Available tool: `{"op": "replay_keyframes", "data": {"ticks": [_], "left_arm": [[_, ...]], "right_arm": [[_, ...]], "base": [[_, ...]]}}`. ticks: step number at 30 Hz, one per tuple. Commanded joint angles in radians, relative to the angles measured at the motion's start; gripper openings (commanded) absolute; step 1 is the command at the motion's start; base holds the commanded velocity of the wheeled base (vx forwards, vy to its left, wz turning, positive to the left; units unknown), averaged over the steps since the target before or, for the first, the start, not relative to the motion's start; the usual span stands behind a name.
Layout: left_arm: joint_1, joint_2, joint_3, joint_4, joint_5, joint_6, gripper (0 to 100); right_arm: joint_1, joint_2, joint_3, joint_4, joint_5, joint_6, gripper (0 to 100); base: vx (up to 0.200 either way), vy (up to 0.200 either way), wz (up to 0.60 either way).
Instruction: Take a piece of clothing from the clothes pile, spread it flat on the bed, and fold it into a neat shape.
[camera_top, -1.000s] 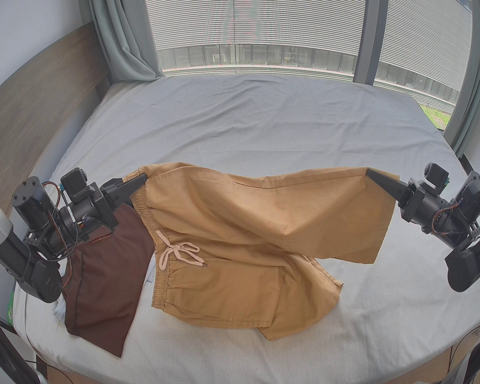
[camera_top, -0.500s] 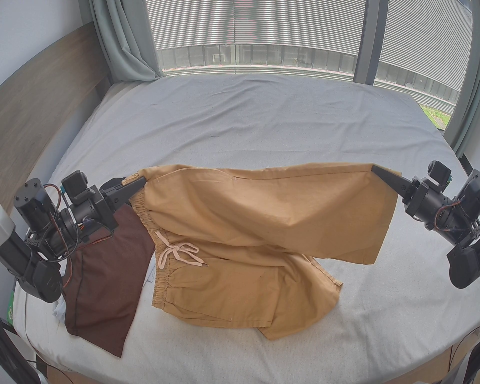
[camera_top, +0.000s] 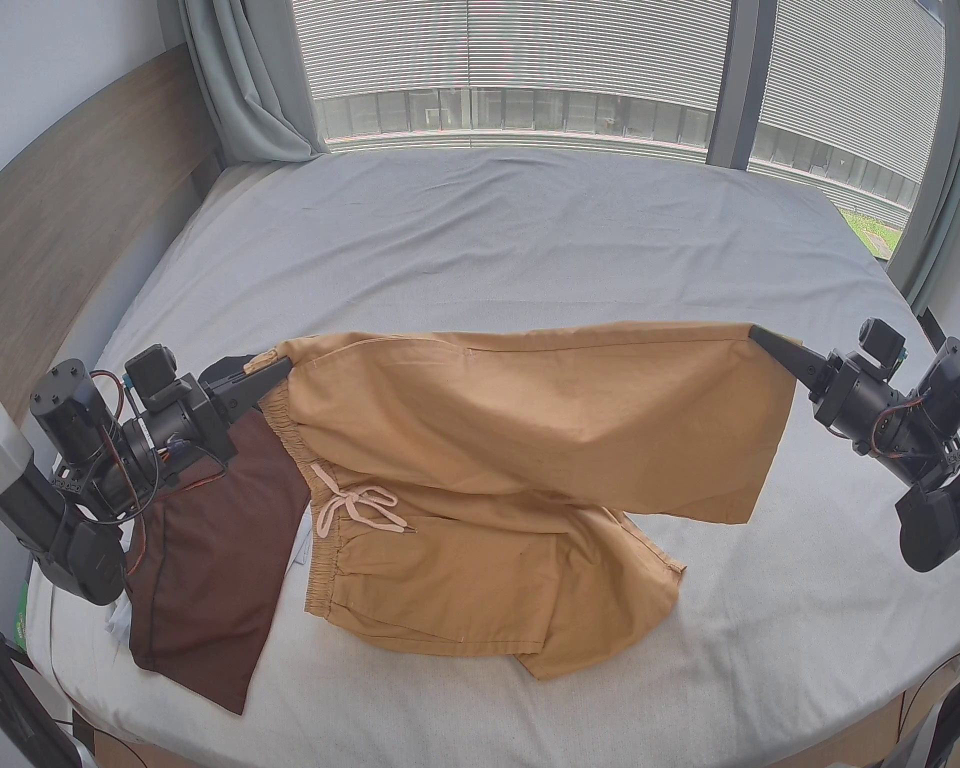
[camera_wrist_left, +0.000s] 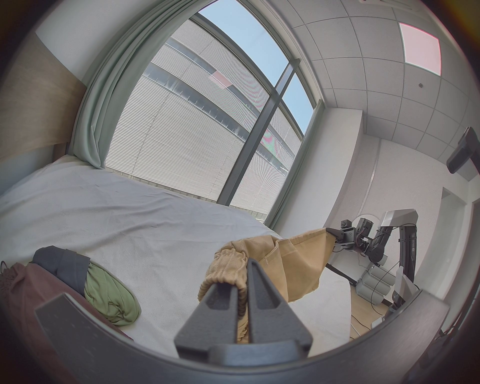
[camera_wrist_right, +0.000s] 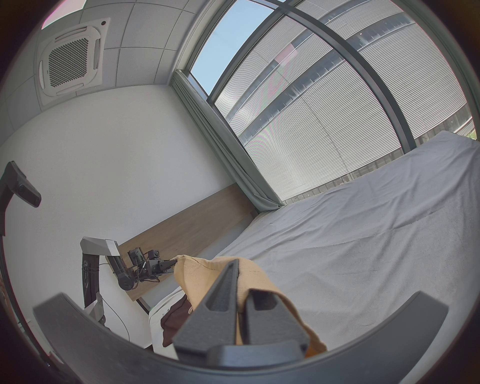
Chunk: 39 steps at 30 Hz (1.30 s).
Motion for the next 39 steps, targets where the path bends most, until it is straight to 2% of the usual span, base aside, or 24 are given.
{"op": "replay_keyframes", "data": {"ticks": [1, 39], "left_arm": [[-0.002, 0.010, 0.000, 0.000, 0.000, 0.001, 0], [0.014, 0.062, -0.020, -0.002, 0.000, 0.003, 0]], "right_arm": [[-0.007, 0.010, -0.004, -0.001, 0.000, -0.001, 0], [-0.039, 0.056, -0.007, -0.003, 0.002, 0.001, 0]], "base": [[0.000, 0.000, 0.00], [0.000, 0.000, 0.00]]}}
